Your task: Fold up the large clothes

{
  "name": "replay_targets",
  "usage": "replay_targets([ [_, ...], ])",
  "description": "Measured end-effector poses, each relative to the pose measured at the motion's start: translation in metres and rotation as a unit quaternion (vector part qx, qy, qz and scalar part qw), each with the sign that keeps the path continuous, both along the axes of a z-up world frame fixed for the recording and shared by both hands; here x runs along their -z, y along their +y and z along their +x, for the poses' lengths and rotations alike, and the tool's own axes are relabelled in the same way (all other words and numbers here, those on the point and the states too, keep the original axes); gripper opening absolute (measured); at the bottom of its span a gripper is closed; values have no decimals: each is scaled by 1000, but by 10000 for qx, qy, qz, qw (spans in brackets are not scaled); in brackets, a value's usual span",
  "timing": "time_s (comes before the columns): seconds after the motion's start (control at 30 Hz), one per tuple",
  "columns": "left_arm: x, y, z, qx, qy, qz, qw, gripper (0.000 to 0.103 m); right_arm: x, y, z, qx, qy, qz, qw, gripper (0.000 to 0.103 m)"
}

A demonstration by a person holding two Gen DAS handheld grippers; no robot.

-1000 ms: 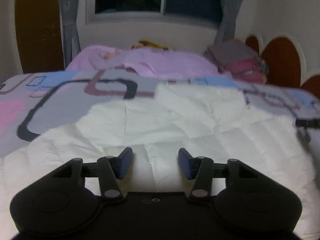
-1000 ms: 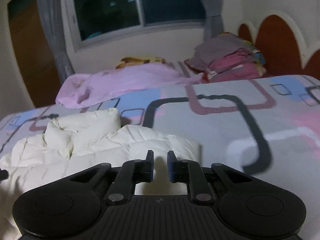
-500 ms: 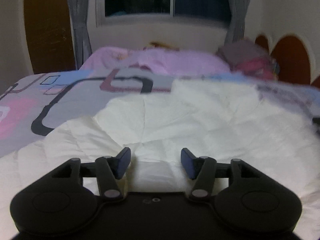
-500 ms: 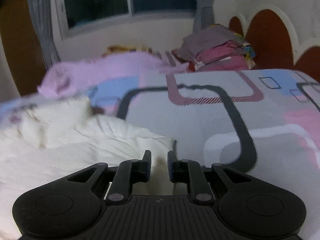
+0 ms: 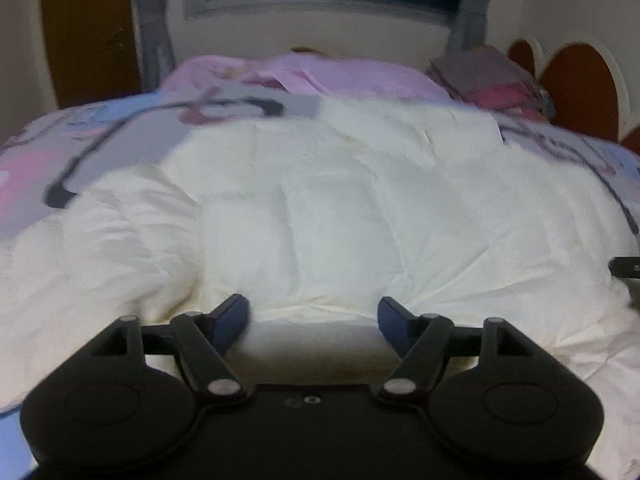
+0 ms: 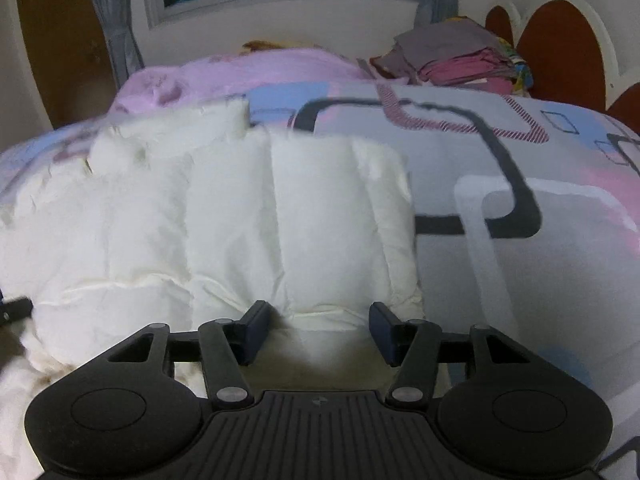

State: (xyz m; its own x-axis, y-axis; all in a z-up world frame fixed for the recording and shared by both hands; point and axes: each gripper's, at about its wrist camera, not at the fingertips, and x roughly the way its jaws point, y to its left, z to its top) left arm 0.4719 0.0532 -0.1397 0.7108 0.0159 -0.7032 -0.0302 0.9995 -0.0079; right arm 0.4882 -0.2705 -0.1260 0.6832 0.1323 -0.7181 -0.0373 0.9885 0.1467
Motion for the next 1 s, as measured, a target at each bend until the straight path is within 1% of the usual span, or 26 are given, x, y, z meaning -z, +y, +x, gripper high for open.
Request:
replay_targets([
  [0.07, -11, 11, -19, -182, -243, 6, 9995, 93, -12, -9, -14, 36, -141, 79, 9999, 55],
  [0.13, -16, 31, -40, -391, -304, -53, 9988, 92, -19, -18, -29, 95, -197, 145, 9997, 55],
  [0.23, -16, 67, -71, -853, -245, -115, 9960, 84, -24, -25, -50, 197, -227, 130, 9995, 55],
  [0.3, -15, 98, -94, -1283, -241, -226, 9912, 73, -25, -28, -61, 283, -241, 140, 9992, 55],
  [0.33, -13, 116, -108, -1545, -255, -338, 9871, 70, -26, -29, -66, 333, -239, 117, 9991, 55],
  [0.37, -12, 132, -119, -1784, -271, -449, 9826, 66, -26, -30, -70, 377, -248, 93, 9989, 55],
  [0.4, -10, 149, -131, -2072, -296, -599, 9760, 66, -27, -30, -76, 418, -247, 89, 9988, 55],
  [0.47, -7, 184, -155, -2697, -346, -946, 9577, 66, -27, -31, -81, 544, -204, 97, 9983, 55],
  [0.57, 1, 228, -182, -3403, -412, -1410, 9288, 66, -27, -28, -83, 650, -175, 111, 9977, 55],
  [0.63, 5, 250, -192, -3678, -495, -1609, 9145, 66, -29, -25, -84, 677, -173, 115, 9975, 55],
  [0.73, 10, 284, -203, -3957, -789, -2061, 8914, 60, -31, -15, -83, 722, -169, 68, 9972, 55],
  [0.8, 12, 301, -203, -4087, -879, -2194, 8815, 57, -31, -12, -81, 852, -132, 39, 9963, 55],
  [0.87, 12, 321, -202, -4140, -990, -2333, 8743, 56, -33, -10, -81, 993, -108, -52, 9950, 55],
  [0.93, 13, 334, -196, -4160, -1015, -2344, 8728, 53, -35, -8, -80, 1122, -129, -149, 9935, 55],
  [0.97, 14, 339, -194, -4161, -1034, -2373, 8717, 49, -37, -7, -80, 1197, -145, -194, 9925, 55],
  [1.0, 15, 343, -193, -4149, -1042, -2399, 8714, 40, -40, -7, -80, 1257, -151, -204, 9917, 55],
])
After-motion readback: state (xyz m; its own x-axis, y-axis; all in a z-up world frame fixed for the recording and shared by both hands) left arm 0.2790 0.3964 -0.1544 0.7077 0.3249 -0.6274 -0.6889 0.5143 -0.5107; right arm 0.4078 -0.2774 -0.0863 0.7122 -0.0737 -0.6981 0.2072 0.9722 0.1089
